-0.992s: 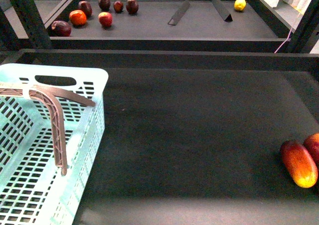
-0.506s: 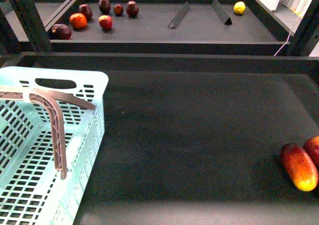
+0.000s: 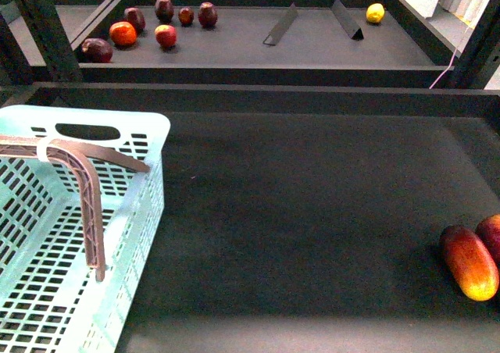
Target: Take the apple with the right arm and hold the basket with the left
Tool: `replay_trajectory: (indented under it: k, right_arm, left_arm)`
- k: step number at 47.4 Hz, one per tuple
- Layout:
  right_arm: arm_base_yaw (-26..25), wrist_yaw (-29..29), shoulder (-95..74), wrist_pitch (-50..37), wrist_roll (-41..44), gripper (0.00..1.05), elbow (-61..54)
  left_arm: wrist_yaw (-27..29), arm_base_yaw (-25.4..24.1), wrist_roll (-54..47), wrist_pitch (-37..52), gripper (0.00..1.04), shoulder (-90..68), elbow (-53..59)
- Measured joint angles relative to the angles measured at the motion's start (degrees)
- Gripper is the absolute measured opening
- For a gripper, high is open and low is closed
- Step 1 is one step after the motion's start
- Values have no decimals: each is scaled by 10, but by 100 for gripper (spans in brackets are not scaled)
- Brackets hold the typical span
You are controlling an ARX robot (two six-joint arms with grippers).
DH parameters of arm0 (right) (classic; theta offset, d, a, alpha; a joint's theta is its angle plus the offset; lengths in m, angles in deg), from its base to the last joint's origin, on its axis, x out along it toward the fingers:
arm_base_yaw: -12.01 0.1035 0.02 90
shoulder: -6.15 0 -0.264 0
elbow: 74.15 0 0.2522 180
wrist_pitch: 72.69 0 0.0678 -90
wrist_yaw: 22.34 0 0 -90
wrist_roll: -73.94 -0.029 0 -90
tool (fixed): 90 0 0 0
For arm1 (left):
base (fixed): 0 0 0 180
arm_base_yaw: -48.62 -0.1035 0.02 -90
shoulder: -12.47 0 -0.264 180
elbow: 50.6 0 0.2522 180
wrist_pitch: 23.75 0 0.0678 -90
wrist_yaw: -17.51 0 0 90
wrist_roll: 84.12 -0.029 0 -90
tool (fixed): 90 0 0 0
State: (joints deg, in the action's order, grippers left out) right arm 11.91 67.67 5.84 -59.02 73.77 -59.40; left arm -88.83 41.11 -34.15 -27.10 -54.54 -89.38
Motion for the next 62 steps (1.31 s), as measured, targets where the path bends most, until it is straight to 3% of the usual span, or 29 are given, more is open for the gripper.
replay_trajectory:
  k: [14, 34, 44, 49, 54, 62]
  right_arm:
    - [0, 0, 0, 0, 0, 96, 0]
    - [0, 0, 0, 0, 0, 96, 0]
    - [0, 0, 0, 0, 0, 96, 0]
    - [0, 0, 0, 0, 0, 96, 0]
    - [0, 0, 0, 0, 0, 96, 0]
    - [0, 0, 0, 0, 0, 96, 0]
  left_arm:
    - [59, 38, 102, 15, 98, -160, -78]
    - [123, 48, 121, -21, 98, -278, -174]
    - [125, 47, 124, -35, 65, -283, -181]
    - [121, 46, 131, -37, 39, -282, -183]
    - [119, 46, 135, -37, 22, -272, -183]
    - [99, 48, 137, -38, 8, -254, -180]
